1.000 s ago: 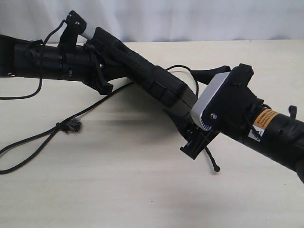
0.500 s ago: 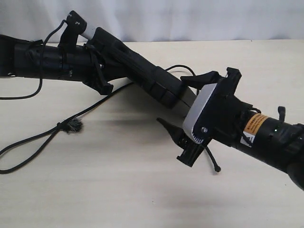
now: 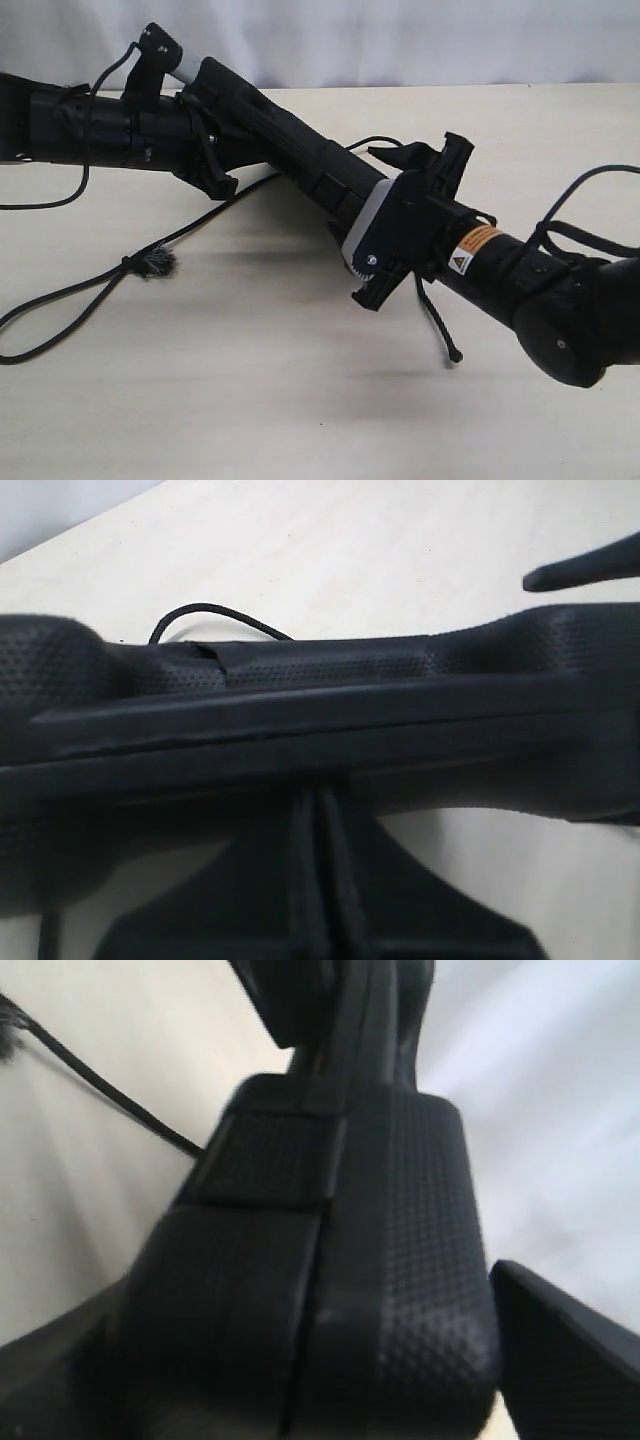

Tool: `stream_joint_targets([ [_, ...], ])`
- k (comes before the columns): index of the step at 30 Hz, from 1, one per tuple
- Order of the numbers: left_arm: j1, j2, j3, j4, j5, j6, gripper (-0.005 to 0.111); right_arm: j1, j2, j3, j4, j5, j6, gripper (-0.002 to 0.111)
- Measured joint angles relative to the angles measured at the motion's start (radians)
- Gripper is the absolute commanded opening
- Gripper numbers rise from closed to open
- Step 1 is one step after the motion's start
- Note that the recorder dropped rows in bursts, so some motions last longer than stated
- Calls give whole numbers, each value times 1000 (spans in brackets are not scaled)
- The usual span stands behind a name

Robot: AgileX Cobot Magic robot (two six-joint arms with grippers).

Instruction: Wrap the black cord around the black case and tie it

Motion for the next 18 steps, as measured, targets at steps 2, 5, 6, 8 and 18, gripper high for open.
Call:
stream_joint_targets([
  [2,0,0,0,-2,0,0,0,0,10,-12,31,-2,-16,68],
  [5,0,0,0,-4,0,0,0,0,27,-16,45,-7,-25,50],
  [6,0,0,0,-4,0,0,0,0,32,-16,45,-7,-25,39],
  [8,0,0,0,-4,0,0,0,0,39,-18,45,-14,-25,15],
  [18,0,-6,-2,-6,-9,0,2,0,50,-18,-8,-74,135,4],
])
